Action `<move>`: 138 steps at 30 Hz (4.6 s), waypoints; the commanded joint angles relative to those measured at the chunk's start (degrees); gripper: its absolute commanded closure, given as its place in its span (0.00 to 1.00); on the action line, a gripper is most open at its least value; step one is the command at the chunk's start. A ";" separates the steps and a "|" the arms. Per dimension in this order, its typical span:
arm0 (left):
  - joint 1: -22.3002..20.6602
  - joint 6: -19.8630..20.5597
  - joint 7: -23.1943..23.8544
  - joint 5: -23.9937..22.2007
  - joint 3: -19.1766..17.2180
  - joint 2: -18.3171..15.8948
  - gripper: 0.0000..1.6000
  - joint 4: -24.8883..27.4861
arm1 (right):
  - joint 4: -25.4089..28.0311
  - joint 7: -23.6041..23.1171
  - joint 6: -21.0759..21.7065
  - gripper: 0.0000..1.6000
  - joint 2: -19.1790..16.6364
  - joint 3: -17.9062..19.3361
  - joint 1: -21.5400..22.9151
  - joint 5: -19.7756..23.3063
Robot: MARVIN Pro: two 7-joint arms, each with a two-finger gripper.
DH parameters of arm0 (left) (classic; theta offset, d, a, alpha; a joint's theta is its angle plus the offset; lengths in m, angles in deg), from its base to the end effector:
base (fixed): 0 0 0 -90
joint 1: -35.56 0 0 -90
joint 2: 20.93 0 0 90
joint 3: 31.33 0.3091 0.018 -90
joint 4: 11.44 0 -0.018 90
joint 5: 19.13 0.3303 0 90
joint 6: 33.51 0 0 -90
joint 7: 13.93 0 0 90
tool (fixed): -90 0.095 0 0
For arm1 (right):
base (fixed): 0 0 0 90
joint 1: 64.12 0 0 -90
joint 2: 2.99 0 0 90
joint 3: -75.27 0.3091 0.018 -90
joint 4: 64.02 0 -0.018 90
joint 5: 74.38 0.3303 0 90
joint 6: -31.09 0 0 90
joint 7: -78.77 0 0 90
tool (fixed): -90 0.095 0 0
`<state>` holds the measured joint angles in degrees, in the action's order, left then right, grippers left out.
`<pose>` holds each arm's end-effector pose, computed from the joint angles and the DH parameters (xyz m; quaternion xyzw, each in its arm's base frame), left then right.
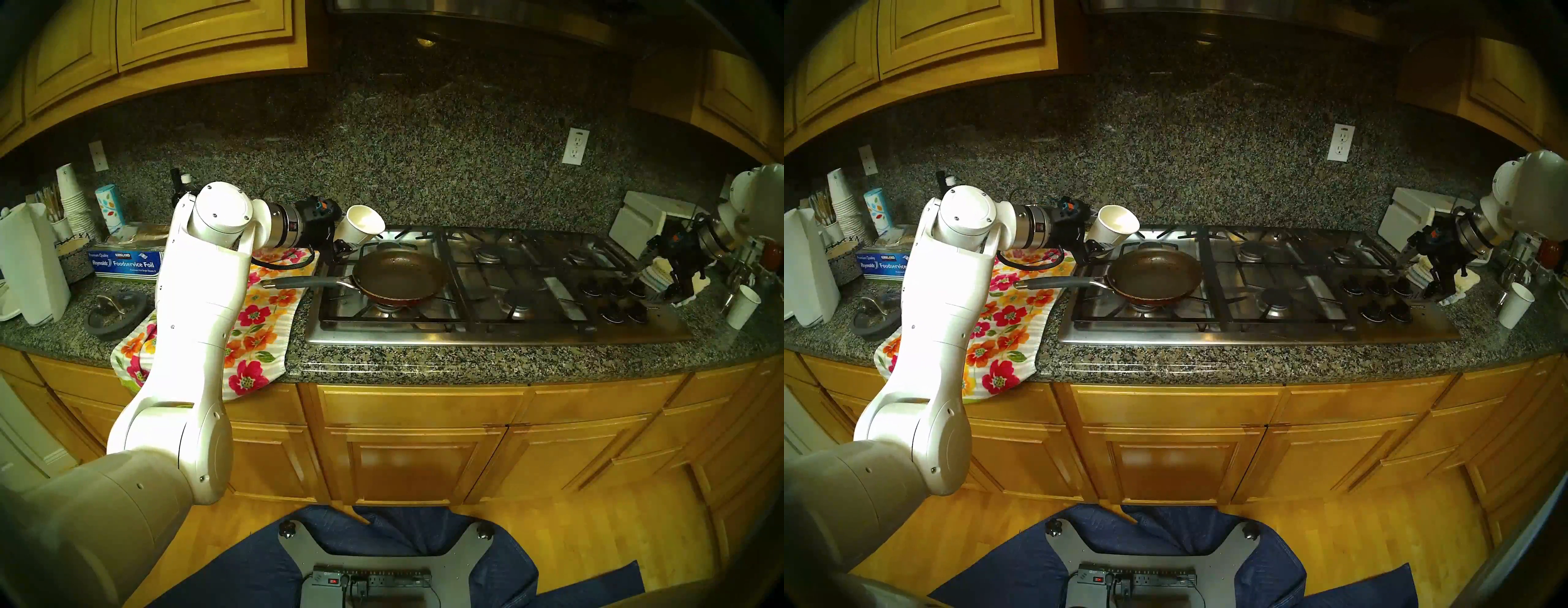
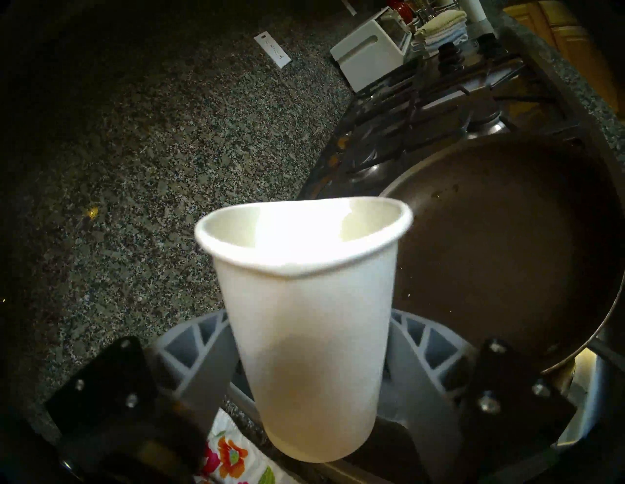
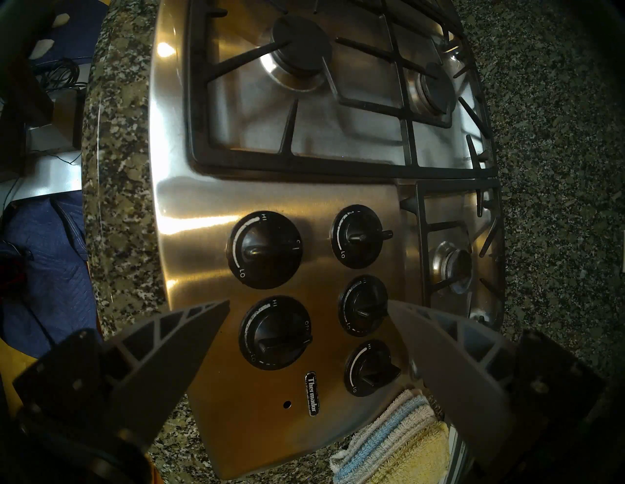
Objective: Pick up the water cup, pour water into the pot, turn on the stove
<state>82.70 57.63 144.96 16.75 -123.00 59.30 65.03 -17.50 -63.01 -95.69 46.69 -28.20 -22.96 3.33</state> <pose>0.5797 0.0184 -0.0986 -0.5946 0.5785 -0.5581 0.0144 0.4884 -0.3845 -0.0112 0.7050 0.6632 0.2280 0.1054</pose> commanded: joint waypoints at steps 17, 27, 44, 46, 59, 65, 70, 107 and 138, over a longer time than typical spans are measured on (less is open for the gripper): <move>-1.10 -4.81 -5.42 5.40 2.90 0.36 0.40 4.21 | -1.18 0.09 -0.08 0.00 0.30 -0.08 1.57 0.01; -1.41 -6.22 -7.66 7.94 3.94 0.88 0.39 3.39 | -1.18 0.09 -0.09 0.00 0.30 -0.09 1.57 0.03; 1.32 -9.84 -10.87 10.46 3.92 1.32 0.40 6.78 | -1.18 0.08 -0.09 0.00 0.31 -0.11 1.57 0.05; 1.63 -10.09 -11.07 10.63 3.97 1.40 0.40 7.22 | -1.18 0.08 -0.10 0.00 0.31 -0.11 1.57 0.05; 4.40 -12.41 -12.40 12.70 5.12 0.97 0.41 10.59 | -1.19 0.07 -0.11 0.00 0.31 -0.13 1.60 0.05; 5.05 -13.95 -13.31 14.44 5.41 0.50 0.40 11.25 | -1.18 0.07 -0.11 0.00 0.31 -0.13 1.59 0.06; 5.18 -14.90 -14.18 15.38 5.29 0.27 0.41 10.90 | -1.18 0.07 -0.11 0.00 0.31 -0.13 1.59 0.06; 6.32 -21.70 -20.72 22.33 5.33 0.14 0.40 11.97 | -1.19 0.07 -0.12 0.00 0.33 -0.16 1.58 0.10; 8.89 -28.49 -30.65 31.36 5.99 -0.14 0.40 12.25 | -1.19 0.07 -0.14 0.00 0.34 -0.19 1.60 0.11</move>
<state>93.14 30.02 118.09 46.68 -117.23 59.22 76.20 -17.50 -63.01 -95.69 46.69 -28.32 -22.97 3.50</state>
